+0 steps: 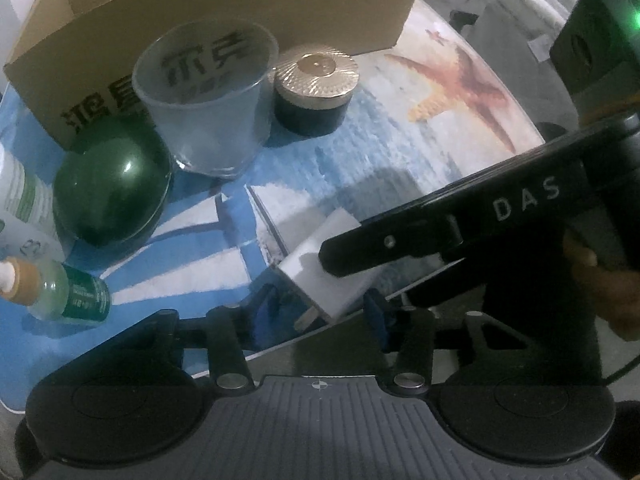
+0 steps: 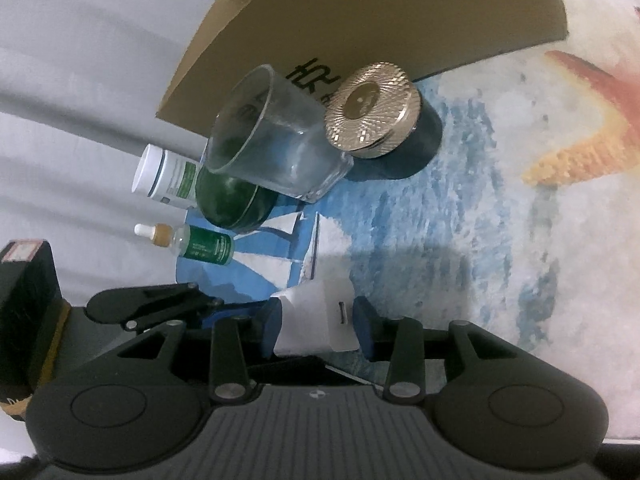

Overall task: Organize rigid objects
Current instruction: 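Grasp the white cube on the table with the right gripper, then carry the white cube into the box and open the right gripper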

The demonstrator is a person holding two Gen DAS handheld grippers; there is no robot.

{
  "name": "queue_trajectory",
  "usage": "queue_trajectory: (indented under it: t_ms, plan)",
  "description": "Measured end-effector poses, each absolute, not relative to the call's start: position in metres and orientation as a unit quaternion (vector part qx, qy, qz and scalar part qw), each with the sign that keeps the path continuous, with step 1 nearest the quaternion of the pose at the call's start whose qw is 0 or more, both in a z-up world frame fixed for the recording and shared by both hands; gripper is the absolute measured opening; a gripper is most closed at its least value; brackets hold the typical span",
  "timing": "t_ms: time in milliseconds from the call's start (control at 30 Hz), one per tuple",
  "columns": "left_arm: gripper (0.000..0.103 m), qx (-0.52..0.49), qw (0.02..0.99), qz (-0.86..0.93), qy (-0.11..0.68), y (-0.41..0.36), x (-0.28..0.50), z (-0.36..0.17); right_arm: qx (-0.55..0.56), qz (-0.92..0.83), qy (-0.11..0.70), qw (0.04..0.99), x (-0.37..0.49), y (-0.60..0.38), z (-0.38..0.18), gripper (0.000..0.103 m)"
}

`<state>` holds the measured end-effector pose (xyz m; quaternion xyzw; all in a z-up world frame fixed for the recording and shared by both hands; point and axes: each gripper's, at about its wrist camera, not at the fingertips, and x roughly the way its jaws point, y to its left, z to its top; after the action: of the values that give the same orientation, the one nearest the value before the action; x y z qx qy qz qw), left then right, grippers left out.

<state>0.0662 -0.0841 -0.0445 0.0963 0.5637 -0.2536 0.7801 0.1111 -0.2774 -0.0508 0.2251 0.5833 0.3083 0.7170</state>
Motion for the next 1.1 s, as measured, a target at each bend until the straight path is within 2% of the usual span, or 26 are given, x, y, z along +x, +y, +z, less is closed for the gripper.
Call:
queue_trajectory:
  t_ms: [200, 367, 600, 800, 933, 1100]
  plan:
    - [0.039, 0.103, 0.787, -0.239, 0.560, -0.089, 0.064, -0.044, 0.216, 0.313, 0.572, 0.726, 0.107, -0.274, -0.050, 0.039]
    - [0.038, 0.104, 0.810, -0.230, 0.529, -0.089, 0.053, -0.022, 0.205, 0.314, 0.555, 0.742, 0.101, -0.275, -0.036, 0.039]
    - [0.038, 0.117, 0.858, -0.207, 0.456, -0.089, 0.046, 0.043, 0.184, 0.334, 0.485, 0.787, 0.095, -0.275, 0.028, 0.039]
    - [0.038, 0.127, 0.888, -0.180, 0.405, -0.087, 0.079, 0.089, 0.142, 0.360, 0.416, 0.823, 0.123, -0.263, 0.091, 0.039]
    - [0.038, 0.104, 0.880, -0.162, 0.434, -0.075, 0.137, 0.097, 0.118, 0.374, 0.409, 0.824, 0.172, -0.244, 0.108, 0.039]
    - [0.038, 0.070, 0.856, -0.136, 0.494, -0.058, 0.212, 0.079, 0.151, 0.392, 0.468, 0.778, 0.264, -0.225, 0.086, 0.039]
